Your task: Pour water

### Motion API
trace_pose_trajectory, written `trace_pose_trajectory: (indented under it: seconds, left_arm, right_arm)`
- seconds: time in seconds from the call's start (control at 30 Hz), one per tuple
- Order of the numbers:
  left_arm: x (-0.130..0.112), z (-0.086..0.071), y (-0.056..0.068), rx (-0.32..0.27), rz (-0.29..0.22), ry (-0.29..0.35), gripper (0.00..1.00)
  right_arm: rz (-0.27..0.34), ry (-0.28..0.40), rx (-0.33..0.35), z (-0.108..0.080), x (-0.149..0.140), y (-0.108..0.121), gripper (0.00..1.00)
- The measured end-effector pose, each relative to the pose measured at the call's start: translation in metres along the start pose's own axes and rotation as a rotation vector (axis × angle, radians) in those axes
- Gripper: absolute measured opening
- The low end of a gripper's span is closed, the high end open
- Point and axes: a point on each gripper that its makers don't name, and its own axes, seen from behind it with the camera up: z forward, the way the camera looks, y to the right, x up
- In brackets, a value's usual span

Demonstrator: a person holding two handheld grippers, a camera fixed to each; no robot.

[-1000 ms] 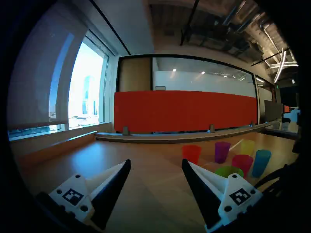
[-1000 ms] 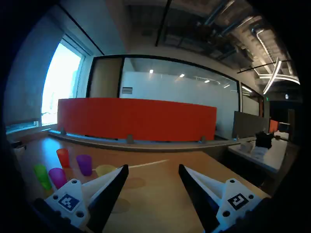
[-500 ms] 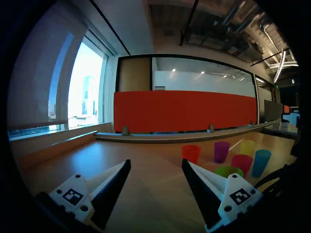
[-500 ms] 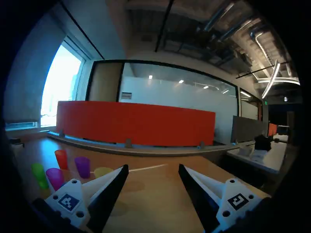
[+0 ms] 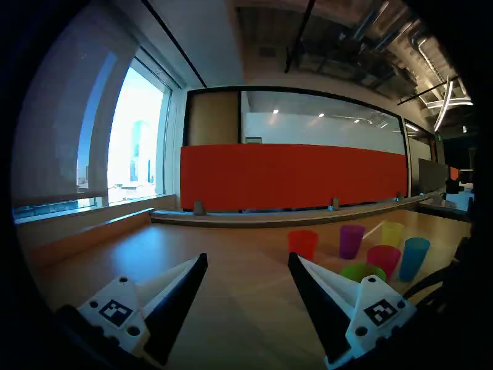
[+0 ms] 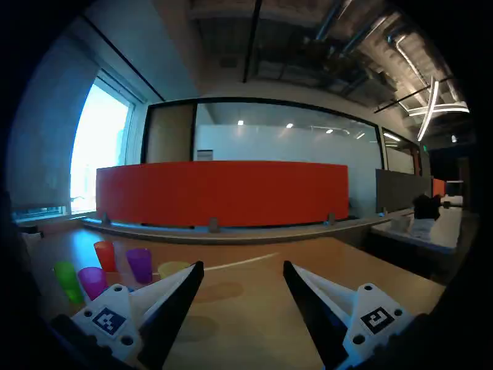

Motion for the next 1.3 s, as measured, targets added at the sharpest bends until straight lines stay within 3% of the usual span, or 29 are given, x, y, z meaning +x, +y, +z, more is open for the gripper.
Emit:
trace_pose_trajectory:
  seconds: [0.27,0.8,1.3]
  left_arm:
    - [0.0,0.0,0.0,0.0,0.0,0.0,0.98]
    - [0.0,0.0,0.0,0.0,0.0,0.0,0.97]
    - [-0.001,0.0,0.0,0.0,0.0,0.0,0.97]
  right_arm:
    - [0.048,-0.007,0.011,0.004,-0.017,0.005,0.99]
    - [-0.013,-0.016,0.003,0.007,-0.03,0.007,0.99]
    - [-0.016,-0.016,0.013,0.006,-0.03,0.003,0.99]
